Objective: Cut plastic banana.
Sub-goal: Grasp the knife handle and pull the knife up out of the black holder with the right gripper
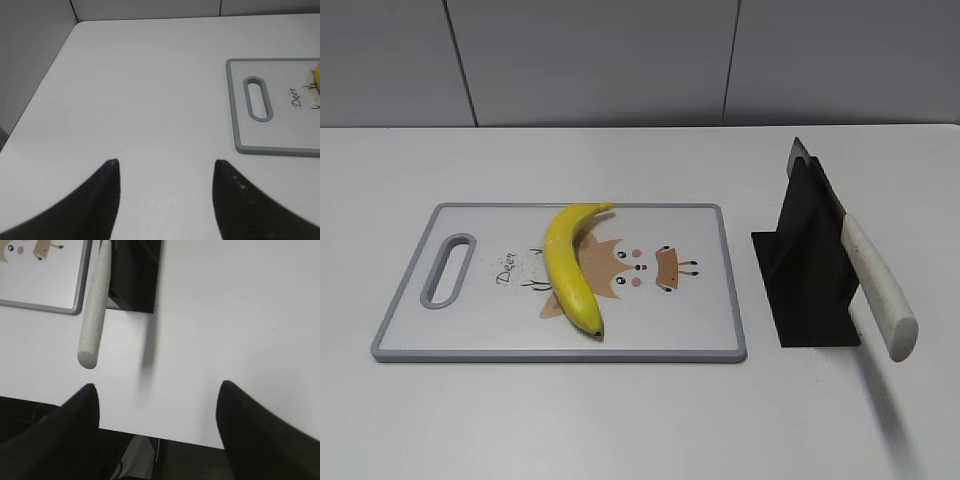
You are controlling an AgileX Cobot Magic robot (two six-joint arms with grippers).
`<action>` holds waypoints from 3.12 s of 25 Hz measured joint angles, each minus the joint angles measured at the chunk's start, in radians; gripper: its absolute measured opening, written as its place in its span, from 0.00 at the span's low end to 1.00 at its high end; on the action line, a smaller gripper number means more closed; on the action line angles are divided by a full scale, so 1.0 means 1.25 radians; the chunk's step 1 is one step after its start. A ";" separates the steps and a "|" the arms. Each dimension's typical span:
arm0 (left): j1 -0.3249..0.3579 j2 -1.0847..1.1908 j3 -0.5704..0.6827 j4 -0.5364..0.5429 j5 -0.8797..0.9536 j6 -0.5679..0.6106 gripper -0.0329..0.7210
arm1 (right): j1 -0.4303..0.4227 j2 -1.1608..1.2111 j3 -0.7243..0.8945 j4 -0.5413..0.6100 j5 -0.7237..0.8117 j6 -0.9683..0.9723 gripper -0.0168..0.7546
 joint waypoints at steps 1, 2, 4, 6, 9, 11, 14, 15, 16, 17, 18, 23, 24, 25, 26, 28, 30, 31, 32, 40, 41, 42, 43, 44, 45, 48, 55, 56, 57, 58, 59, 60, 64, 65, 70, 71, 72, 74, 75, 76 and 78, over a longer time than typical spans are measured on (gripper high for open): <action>0.000 0.000 0.000 0.000 0.000 0.001 0.80 | 0.017 0.025 -0.005 0.001 0.000 0.000 0.75; 0.000 0.000 0.000 0.000 0.000 0.000 0.80 | 0.030 0.052 -0.011 0.001 0.000 0.001 0.75; 0.000 0.000 0.000 0.000 0.000 0.001 0.80 | 0.062 0.102 -0.025 0.002 0.000 0.003 0.75; 0.000 0.000 0.000 0.000 0.000 0.000 0.80 | 0.088 0.156 -0.041 0.003 0.000 0.016 0.75; 0.000 0.000 0.000 0.000 0.000 0.001 0.80 | 0.133 0.225 -0.072 0.003 -0.001 0.043 0.75; 0.000 0.000 0.000 0.000 0.000 0.001 0.80 | 0.164 0.264 -0.084 0.003 -0.001 0.064 0.75; 0.000 0.000 0.000 0.000 0.000 0.001 0.80 | 0.200 0.319 -0.086 0.002 -0.002 0.088 0.75; 0.000 0.000 0.000 0.000 0.000 0.001 0.80 | 0.212 0.337 -0.086 -0.001 -0.007 0.093 0.75; 0.000 0.000 0.000 0.000 0.000 0.001 0.80 | 0.221 0.354 -0.086 -0.005 -0.013 0.098 0.75; 0.000 0.000 0.000 0.000 0.000 0.000 0.80 | 0.233 0.369 -0.086 -0.013 -0.025 0.102 0.75; 0.000 0.000 0.000 0.000 0.000 0.001 0.80 | 0.242 0.386 -0.086 -0.022 -0.038 0.108 0.75; 0.000 0.000 0.000 0.000 0.000 0.001 0.80 | 0.252 0.464 -0.086 -0.045 -0.078 0.143 0.75; 0.000 0.000 0.000 0.000 0.000 0.001 0.80 | 0.252 0.475 -0.086 -0.045 -0.084 0.145 0.75; 0.000 0.000 0.000 0.000 0.000 0.000 0.80 | 0.252 0.489 -0.086 -0.045 -0.089 0.150 0.75; 0.000 0.000 0.000 0.000 0.000 0.001 0.80 | 0.252 0.502 -0.086 -0.045 -0.091 0.156 0.75; 0.000 0.000 0.000 0.000 0.000 0.000 0.80 | 0.252 0.526 -0.086 -0.045 -0.093 0.169 0.74; 0.000 0.000 0.000 0.000 0.000 0.000 0.80 | 0.252 0.550 -0.086 -0.046 -0.094 0.185 0.72; 0.000 0.000 0.000 0.000 0.000 0.001 0.80 | 0.252 0.559 -0.086 -0.046 -0.094 0.193 0.70; 0.000 0.000 0.000 0.000 0.000 0.001 0.80 | 0.252 0.570 -0.086 -0.046 -0.094 0.203 0.68; 0.000 0.000 0.000 0.000 0.000 0.001 0.80 | 0.252 0.605 -0.086 -0.046 -0.113 0.219 0.59; 0.000 0.000 0.000 0.000 0.000 0.000 0.80 | 0.252 0.606 -0.086 -0.046 -0.114 0.219 0.53; 0.000 0.000 0.000 0.000 0.000 0.001 0.80 | 0.252 0.606 -0.086 -0.045 -0.114 0.219 0.45; 0.000 0.000 0.000 0.000 0.000 0.001 0.80 | 0.252 0.606 -0.086 -0.041 -0.114 0.219 0.36; 0.000 0.000 0.000 0.000 0.000 0.000 0.80 | 0.253 0.606 -0.086 -0.033 -0.112 0.227 0.25; 0.000 0.000 0.000 0.000 0.000 0.001 0.80 | 0.253 0.606 -0.086 -0.034 -0.112 0.234 0.25; 0.000 0.000 0.000 0.001 0.000 0.000 0.80 | 0.253 0.605 -0.086 -0.029 -0.112 0.239 0.25; 0.000 0.000 0.000 0.001 0.000 0.001 0.80 | 0.253 0.560 -0.086 -0.029 -0.106 0.240 0.25; 0.000 0.000 0.000 0.001 0.000 0.000 0.80 | 0.253 0.548 -0.088 -0.029 -0.103 0.240 0.25; 0.000 0.000 0.000 0.001 0.000 0.001 0.80 | 0.253 0.536 -0.091 -0.029 -0.102 0.240 0.25; 0.000 0.000 0.000 0.001 0.000 0.000 0.80 | 0.253 0.526 -0.092 -0.029 -0.101 0.241 0.25; 0.000 0.000 0.000 0.001 0.000 0.000 0.80 | 0.253 0.512 -0.092 -0.029 -0.100 0.241 0.25; 0.000 0.000 0.000 0.001 0.000 0.001 0.80 | 0.253 0.499 -0.092 -0.029 -0.099 0.241 0.25; 0.000 0.000 0.000 0.001 0.000 0.000 0.80 | 0.254 0.454 -0.095 -0.019 -0.096 0.224 0.25; 0.000 0.000 0.000 0.002 0.000 0.001 0.80 | 0.254 0.446 -0.095 -0.019 -0.096 0.214 0.25; 0.000 0.000 0.000 0.002 0.000 0.001 0.80 | 0.254 0.415 -0.109 -0.017 -0.075 0.148 0.25; 0.000 0.000 0.000 0.002 0.000 0.001 0.80 | 0.254 0.413 -0.117 -0.016 -0.074 0.131 0.25; 0.000 0.000 0.000 0.002 -0.001 0.001 0.80 | 0.254 0.412 -0.125 -0.014 -0.072 0.112 0.25; 0.000 0.000 0.000 0.003 -0.002 0.001 0.80 | 0.254 0.411 -0.149 -0.004 -0.069 0.060 0.25; 0.000 0.000 0.000 0.003 -0.002 0.003 0.80 | 0.254 0.411 -0.161 0.004 -0.068 0.019 0.25; 0.000 0.000 0.000 0.003 -0.003 0.006 0.80 | 0.254 0.411 -0.171 0.016 -0.067 -0.022 0.25; 0.000 0.000 0.000 0.003 -0.003 0.014 0.80 | 0.254 0.411 -0.193 0.041 -0.067 -0.139 0.25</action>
